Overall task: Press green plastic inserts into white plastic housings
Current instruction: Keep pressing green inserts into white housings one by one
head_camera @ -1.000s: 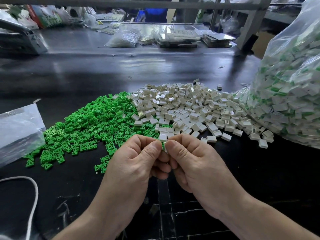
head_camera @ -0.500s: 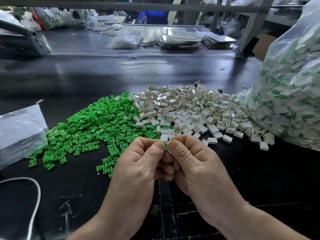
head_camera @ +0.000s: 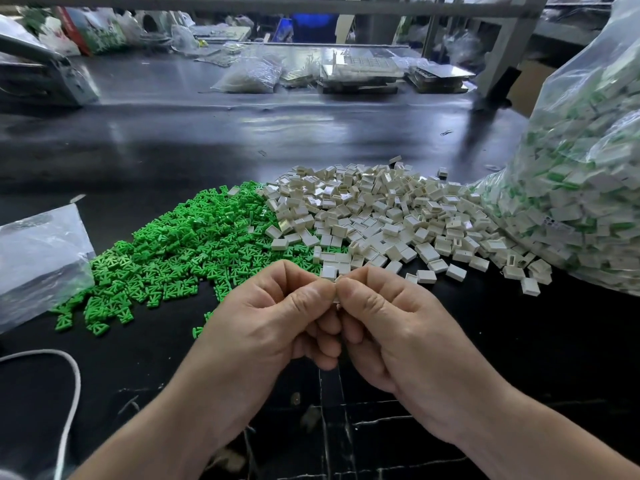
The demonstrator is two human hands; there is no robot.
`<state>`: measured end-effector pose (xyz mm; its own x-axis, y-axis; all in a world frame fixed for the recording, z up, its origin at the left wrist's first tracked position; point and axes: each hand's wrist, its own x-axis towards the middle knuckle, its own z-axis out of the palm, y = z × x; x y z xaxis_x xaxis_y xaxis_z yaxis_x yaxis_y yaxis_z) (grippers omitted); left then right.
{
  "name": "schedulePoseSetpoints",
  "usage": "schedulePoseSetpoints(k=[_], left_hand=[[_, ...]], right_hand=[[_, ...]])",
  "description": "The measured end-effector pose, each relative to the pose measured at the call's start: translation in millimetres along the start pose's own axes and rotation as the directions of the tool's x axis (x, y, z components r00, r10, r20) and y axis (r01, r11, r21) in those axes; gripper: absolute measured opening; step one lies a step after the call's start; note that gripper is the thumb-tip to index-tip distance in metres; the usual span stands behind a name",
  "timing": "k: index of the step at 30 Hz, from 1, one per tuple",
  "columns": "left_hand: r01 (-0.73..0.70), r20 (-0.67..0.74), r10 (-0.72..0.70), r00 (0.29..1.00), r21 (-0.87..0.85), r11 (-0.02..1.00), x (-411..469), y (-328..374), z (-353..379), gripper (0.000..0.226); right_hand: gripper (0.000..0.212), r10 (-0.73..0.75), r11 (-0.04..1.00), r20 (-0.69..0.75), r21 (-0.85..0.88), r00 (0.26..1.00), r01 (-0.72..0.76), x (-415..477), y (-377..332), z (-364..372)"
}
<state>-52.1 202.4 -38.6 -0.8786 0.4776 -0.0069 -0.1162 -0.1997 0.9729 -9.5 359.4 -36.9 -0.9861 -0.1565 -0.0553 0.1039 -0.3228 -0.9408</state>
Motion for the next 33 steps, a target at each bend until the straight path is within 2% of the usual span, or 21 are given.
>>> schedulePoseSetpoints(k=[2,4,5,8,10,15,19,20,23,25,27,28,33], left_hand=[[-0.042,-0.073,0.055,0.996,0.163,0.986,1.0,-0.2,-6.6,0.041],[-0.060,-0.149,0.089,0.985,0.190,0.980,0.1,-2.7,-7.9,0.058],[-0.045,-0.140,0.059,0.988,0.102,0.994,-1.6,-3.8,-5.0,0.064],[0.076,0.007,-0.075,0.997,-0.148,0.986,-7.0,-2.7,12.4,0.077],[0.091,0.017,-0.090,0.996,-0.217,0.972,-8.9,-3.0,20.9,0.076],[-0.018,-0.102,-0.010,0.995,-0.273,0.962,-8.2,-1.1,28.5,0.069],[-0.041,-0.136,0.007,0.991,-0.244,0.969,-8.1,-1.5,31.0,0.071],[-0.036,-0.147,0.002,0.989,-0.229,0.973,-7.0,-2.7,31.1,0.073],[-0.067,-0.173,0.048,0.984,-0.109,0.992,-3.4,-2.9,25.7,0.069],[-0.154,-0.132,0.172,0.976,0.134,0.979,-4.3,-1.3,18.4,0.043],[-0.259,-0.069,0.300,0.951,0.347,0.901,-7.8,3.2,11.2,0.019],[-0.292,-0.043,0.334,0.941,0.388,0.874,-9.0,5.2,8.7,0.016],[-0.352,0.016,0.430,0.903,0.603,0.716,-8.7,9.2,2.6,0.015]], right_hand=[[0.022,0.064,0.998,0.035,-0.031,0.997,-0.063,-0.3,-0.4,1.3],[0.017,0.115,0.991,0.096,-0.081,0.989,-0.107,-0.9,3.6,7.2],[0.017,0.134,0.986,0.126,-0.120,0.983,-0.119,-2.2,6.5,11.1],[0.018,0.159,0.960,0.166,-0.256,0.973,-0.113,-8.0,13.2,19.2],[0.017,0.148,0.946,0.163,-0.310,0.976,-0.091,-10.3,15.5,19.7],[0.021,0.064,0.921,0.095,-0.388,0.993,-0.022,-11.1,23.4,21.0],[0.016,0.046,0.942,0.114,-0.337,0.992,-0.005,-11.7,18.0,21.8],[0.021,0.055,0.954,0.128,-0.300,0.990,-0.015,-10.7,14.8,23.5],[0.029,0.107,0.993,0.106,-0.071,0.989,-0.099,-5.4,8.2,21.9],[0.023,0.116,0.993,0.081,0.019,0.990,-0.118,-2.1,4.6,14.3],[0.025,0.111,0.992,0.060,0.047,0.992,-0.114,0.4,2.8,5.3],[0.026,0.113,0.991,0.047,0.063,0.992,-0.116,0.9,2.3,2.1],[0.024,0.113,0.989,0.042,0.095,0.993,-0.117,2.0,3.7,-1.0]])
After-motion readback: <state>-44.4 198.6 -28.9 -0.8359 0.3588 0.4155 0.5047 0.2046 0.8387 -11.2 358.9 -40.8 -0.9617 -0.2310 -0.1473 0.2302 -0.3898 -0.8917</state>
